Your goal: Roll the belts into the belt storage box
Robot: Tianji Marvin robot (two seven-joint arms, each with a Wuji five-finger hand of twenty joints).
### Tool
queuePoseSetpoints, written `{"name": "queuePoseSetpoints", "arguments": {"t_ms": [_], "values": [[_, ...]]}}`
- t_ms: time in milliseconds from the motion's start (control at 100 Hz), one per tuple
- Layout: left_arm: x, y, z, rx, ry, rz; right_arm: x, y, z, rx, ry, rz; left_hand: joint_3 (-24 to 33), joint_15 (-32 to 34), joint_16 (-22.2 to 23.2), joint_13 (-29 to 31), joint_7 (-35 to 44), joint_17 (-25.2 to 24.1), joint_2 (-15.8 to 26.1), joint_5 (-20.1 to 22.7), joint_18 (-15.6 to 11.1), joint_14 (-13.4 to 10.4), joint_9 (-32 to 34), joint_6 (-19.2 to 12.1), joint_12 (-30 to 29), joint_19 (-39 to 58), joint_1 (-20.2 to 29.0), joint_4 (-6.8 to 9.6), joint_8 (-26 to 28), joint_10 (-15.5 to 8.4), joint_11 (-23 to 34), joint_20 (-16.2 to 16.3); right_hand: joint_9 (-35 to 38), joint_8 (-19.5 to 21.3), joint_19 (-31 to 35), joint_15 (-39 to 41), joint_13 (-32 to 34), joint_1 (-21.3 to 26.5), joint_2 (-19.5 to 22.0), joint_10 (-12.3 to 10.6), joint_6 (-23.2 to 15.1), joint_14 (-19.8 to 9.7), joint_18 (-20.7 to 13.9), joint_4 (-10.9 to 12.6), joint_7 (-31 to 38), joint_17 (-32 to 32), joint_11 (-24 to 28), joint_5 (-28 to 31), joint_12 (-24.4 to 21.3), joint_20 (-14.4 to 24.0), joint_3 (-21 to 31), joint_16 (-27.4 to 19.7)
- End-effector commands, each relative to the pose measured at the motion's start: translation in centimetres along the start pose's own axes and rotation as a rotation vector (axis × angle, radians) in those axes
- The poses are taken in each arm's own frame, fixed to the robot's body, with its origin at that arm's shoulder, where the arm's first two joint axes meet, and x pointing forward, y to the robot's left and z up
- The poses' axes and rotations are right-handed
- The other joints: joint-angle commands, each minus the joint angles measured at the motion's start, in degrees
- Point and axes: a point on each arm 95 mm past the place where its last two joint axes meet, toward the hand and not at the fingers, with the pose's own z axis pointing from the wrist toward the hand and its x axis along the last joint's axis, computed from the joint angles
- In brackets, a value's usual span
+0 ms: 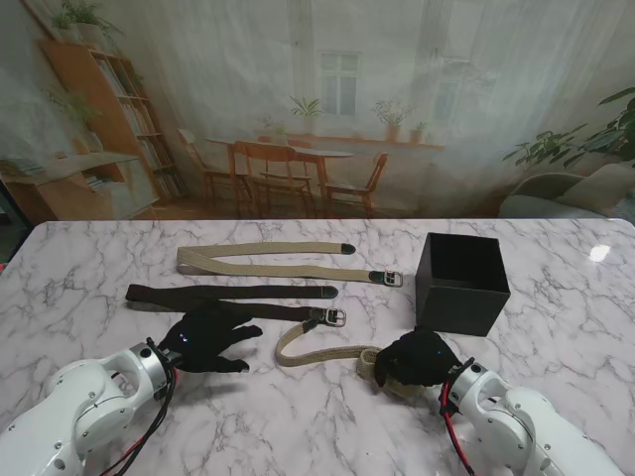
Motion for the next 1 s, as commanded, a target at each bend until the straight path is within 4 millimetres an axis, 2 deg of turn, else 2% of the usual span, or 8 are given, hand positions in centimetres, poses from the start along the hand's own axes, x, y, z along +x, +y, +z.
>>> {"name": "queuePoseSetpoints", "arguments": {"t_ms": [0,40,160,250,350,440,580,990], "values": [[0.2,0.1,0.0,-0.012,0.001,0.001,0.2,-1.1,-0.3,0.032,-0.007,0.009,-0.69,-1.11,-0.22,-0.47,0.42,-0.89,2.39,1.05,2.15,0.36,-1.41,1.33,-0.28,-1.80,1.21,-1.23,0.38,0.60,-0.20,-0.60,-2.68,1.96,-0.84,-1.82,-1.19,8.10,2.29,-9.03,4.40,-6.45,1.72,4.72,6.13,-1.41,4.72,7.93,2.27,-0.09,7.23,-0.63],[0.2,0.1,0.0,-0.012,0.000,0.000,0.1,-1.2,-0.3,0.033,-0.008,0.005,-0.68,-1.07,-0.21,-0.39,0.45,-0.90,2.46,1.09,2.12,0.26,-1.36,1.28,-0.27,-1.80,1.24,-1.23,0.39,0.53,-0.17,-0.60,-2.93,6.70,-1.15,-1.89,-1.65,8.23,2.64,-9.47,5.27,-6.64,1.14,4.87,5.33,-1.76,4.95,8.92,2.03,0.36,6.69,-0.53],[0.2,0.1,-0.1,-0.011,-0.001,0.000,-0.1,-1.4,-0.4,0.054,-0.008,-0.012,-0.66,-1.09,-0.21,-0.43,0.42,-0.89,2.70,1.01,2.11,0.31,-1.41,1.33,-0.28,-1.79,1.36,-1.23,0.37,0.62,-0.17,-0.61,-1.14,6.28,-0.32,-1.75,-2.10,4.94,0.61,-10.35,8.51,-7.62,-2.30,4.42,-0.80,-2.06,3.12,3.93,0.38,0.45,11.55,-0.43],[0.2,0.1,-0.1,-0.013,-0.002,0.000,-0.4,-1.6,-0.4,0.062,0.005,-0.038,-0.72,-1.09,-0.21,-0.41,0.43,-0.93,2.78,1.05,2.13,0.28,-1.37,1.33,-0.29,-1.81,1.38,-1.25,0.37,0.56,-0.17,-0.63,0.94,-4.82,0.41,-2.64,-2.07,-0.44,-7.30,-11.60,12.60,-9.22,-4.74,-1.04,-2.25,-2.39,-1.31,1.58,-1.75,-0.71,21.10,-0.78],[0.2,0.2,-0.1,-0.015,-0.003,-0.001,-0.5,-1.7,-0.5,0.075,0.027,-0.050,-0.69,-1.11,-0.21,-0.47,0.41,-0.94,2.93,1.00,2.12,0.32,-1.41,1.30,-0.29,-1.81,1.49,-1.25,0.36,0.49,-0.17,-0.64,1.68,-14.87,0.65,-3.96,-2.51,-7.48,-15.05,-12.75,17.35,-9.99,-6.43,-6.17,4.49,-2.77,-5.76,-6.02,-2.93,-1.35,21.78,-1.25],[0.2,0.2,-0.2,-0.015,-0.004,0.000,-0.5,-1.5,-0.7,0.091,0.049,-0.073,-0.73,-1.10,-0.21,-0.43,0.41,-0.93,2.96,1.02,2.15,0.31,-1.41,1.29,-0.29,-1.82,1.55,-1.26,0.36,0.54,-0.17,-0.64,-0.04,-4.81,0.89,-5.32,-3.46,-25.38,-9.17,-13.87,23.98,-10.65,-8.07,4.35,-7.47,-3.24,-9.09,-6.63,-3.94,-1.68,10.08,-1.77],[0.2,0.2,-0.2,-0.013,-0.005,0.000,-0.3,-0.8,-1.0,0.137,0.071,-0.102,-0.72,-1.11,-0.20,-0.47,0.41,-0.96,3.14,1.02,2.16,0.34,-1.38,1.20,-0.29,-1.82,1.62,-1.26,0.35,0.56,-0.16,-0.64,-6.70,-1.31,0.56,-8.87,-8.27,-28.03,-7.59,-15.38,27.32,-11.40,-9.97,5.93,-12.97,-5.37,-14.73,-14.16,-6.33,-1.49,3.58,-3.31],[0.2,0.3,-0.3,-0.013,-0.012,-0.003,0.7,0.7,-2.0,0.328,0.107,-0.208,-0.72,-1.09,-0.19,-0.33,0.41,-0.95,3.42,1.02,2.20,0.33,-1.18,1.26,-0.27,-1.80,1.95,-1.27,0.34,0.52,-0.10,-0.64,-23.59,2.74,-2.14,-14.70,-18.91,-20.88,-17.44,-14.92,36.53,-13.59,-12.75,14.90,-19.93,-8.39,-19.13,-34.93,-10.96,-1.32,33.61,-7.74]]}}
